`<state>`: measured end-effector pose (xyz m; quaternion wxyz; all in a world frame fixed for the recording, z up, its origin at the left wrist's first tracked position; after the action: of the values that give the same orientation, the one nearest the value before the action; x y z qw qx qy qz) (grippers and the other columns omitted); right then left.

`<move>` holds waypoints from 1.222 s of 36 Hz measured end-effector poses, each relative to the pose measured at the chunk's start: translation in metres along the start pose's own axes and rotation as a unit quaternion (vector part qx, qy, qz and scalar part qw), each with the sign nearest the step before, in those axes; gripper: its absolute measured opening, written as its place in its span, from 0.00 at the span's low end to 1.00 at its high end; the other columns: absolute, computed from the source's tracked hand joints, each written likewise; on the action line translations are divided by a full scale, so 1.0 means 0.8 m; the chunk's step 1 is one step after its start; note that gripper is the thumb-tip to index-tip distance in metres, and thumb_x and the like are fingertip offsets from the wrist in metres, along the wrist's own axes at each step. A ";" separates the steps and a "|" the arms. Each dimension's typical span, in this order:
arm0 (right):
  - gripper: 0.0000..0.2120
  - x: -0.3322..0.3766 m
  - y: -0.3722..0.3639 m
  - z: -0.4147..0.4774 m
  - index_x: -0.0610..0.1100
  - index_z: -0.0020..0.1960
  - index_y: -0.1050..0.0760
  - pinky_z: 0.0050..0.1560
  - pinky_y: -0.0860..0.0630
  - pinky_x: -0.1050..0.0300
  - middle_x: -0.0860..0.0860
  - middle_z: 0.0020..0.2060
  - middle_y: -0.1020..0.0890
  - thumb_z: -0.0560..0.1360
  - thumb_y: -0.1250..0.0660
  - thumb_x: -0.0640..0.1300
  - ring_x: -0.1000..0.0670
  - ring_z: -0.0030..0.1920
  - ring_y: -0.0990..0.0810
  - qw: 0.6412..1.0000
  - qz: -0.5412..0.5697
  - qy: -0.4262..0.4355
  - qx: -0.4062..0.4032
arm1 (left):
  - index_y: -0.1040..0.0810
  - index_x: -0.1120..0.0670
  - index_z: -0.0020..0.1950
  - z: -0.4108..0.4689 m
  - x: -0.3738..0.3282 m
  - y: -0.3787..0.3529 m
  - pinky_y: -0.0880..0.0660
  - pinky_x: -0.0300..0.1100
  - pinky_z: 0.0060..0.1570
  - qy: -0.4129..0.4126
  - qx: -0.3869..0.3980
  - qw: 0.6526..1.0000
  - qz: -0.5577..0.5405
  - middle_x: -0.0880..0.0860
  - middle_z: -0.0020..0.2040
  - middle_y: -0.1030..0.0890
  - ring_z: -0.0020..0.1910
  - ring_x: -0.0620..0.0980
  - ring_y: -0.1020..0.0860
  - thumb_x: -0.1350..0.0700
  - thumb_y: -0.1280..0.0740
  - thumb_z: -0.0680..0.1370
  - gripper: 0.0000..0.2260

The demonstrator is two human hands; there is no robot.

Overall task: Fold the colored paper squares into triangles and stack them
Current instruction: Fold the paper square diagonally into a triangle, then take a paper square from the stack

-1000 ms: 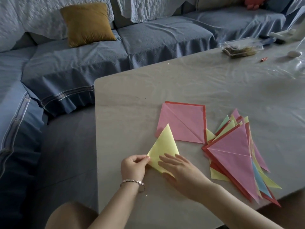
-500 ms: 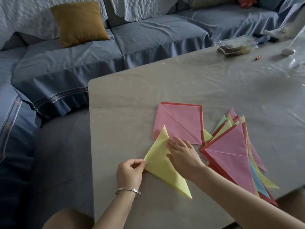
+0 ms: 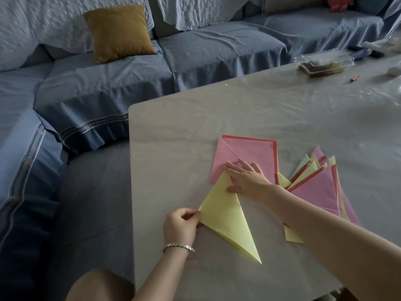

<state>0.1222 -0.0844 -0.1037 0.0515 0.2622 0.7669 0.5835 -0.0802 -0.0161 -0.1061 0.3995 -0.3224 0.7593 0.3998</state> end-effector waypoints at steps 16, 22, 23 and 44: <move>0.47 -0.001 -0.031 -0.090 0.49 0.76 0.58 0.71 0.67 0.52 0.57 0.75 0.59 0.69 0.36 0.65 0.56 0.68 0.72 0.994 -0.033 0.080 0.064 | 0.20 0.51 0.33 0.002 0.005 -0.001 0.24 0.35 0.29 -0.020 -0.001 1.000 0.007 0.52 0.31 0.18 0.29 0.48 0.21 0.63 0.28 0.70 0.09; 0.58 0.008 -0.039 -0.120 0.48 0.75 0.63 0.73 0.65 0.48 0.58 0.70 0.67 0.55 0.46 0.74 0.53 0.67 0.75 0.988 -0.043 0.089 0.117 | 0.20 0.51 0.33 -0.001 0.002 -0.001 0.22 0.44 0.37 -0.028 0.001 1.000 0.008 0.51 0.29 0.19 0.27 0.48 0.22 0.63 0.28 0.71 0.09; 0.59 0.008 -0.041 -0.124 0.48 0.75 0.64 0.73 0.64 0.47 0.58 0.70 0.67 0.53 0.49 0.75 0.52 0.67 0.75 0.987 -0.044 0.091 0.122 | 0.20 0.51 0.33 -0.001 0.002 -0.001 0.22 0.44 0.37 -0.029 0.000 1.000 0.008 0.51 0.29 0.19 0.27 0.48 0.23 0.63 0.28 0.71 0.09; 0.17 -0.033 0.013 -0.167 0.51 0.57 0.26 0.39 0.23 0.61 0.51 0.43 0.22 0.73 0.33 0.34 0.50 0.41 0.22 0.805 0.494 -0.166 -0.284 | 0.22 0.52 0.34 -0.026 -0.063 -0.058 0.25 0.38 0.34 -0.130 0.109 0.984 -0.047 0.46 0.27 0.20 0.29 0.40 0.21 0.63 0.34 0.75 0.11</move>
<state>0.0968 -0.2108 -0.0579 -0.0451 0.6720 0.3139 0.6693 -0.0266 -0.0475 -0.0713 0.5462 -0.2570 0.7239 0.3340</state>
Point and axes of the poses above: each hand's wrist, its own z-axis towards the middle knuckle, its own y-axis out of the back of the hand, x = y × z, the point moved 4 cm from there along z, towards the middle knuckle
